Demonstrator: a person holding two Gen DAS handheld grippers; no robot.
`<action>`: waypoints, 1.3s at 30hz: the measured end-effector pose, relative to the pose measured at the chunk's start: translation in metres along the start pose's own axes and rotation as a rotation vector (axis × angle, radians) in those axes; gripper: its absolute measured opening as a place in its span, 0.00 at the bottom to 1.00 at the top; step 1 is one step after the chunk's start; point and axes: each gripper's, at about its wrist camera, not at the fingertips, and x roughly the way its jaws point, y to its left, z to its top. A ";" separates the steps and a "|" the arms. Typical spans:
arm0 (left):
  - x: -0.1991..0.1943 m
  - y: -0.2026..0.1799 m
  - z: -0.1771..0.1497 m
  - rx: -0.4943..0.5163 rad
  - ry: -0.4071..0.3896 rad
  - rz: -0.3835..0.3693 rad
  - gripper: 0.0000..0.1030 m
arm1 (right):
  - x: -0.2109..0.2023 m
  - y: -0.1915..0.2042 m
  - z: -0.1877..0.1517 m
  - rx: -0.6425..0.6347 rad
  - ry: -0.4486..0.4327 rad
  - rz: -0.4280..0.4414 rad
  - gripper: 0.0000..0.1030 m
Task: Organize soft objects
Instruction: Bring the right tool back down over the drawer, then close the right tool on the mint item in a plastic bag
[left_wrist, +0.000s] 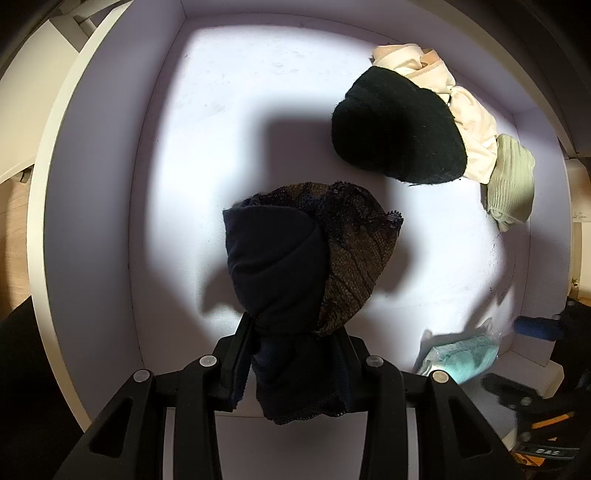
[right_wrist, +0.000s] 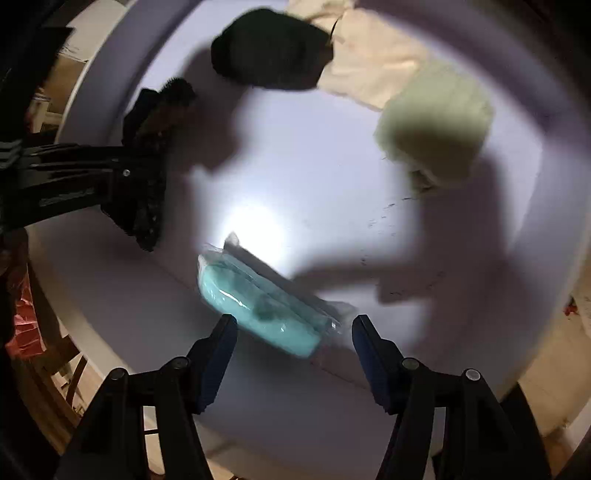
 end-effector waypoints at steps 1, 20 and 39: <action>0.000 0.001 0.000 0.000 0.001 -0.001 0.37 | 0.005 0.000 0.001 -0.003 0.007 -0.002 0.64; -0.007 0.011 0.002 -0.004 -0.001 -0.005 0.37 | 0.002 -0.014 0.000 -0.042 -0.073 0.008 0.71; -0.006 0.013 0.004 -0.008 0.003 -0.002 0.37 | -0.016 -0.099 0.009 0.219 -0.185 -0.034 0.77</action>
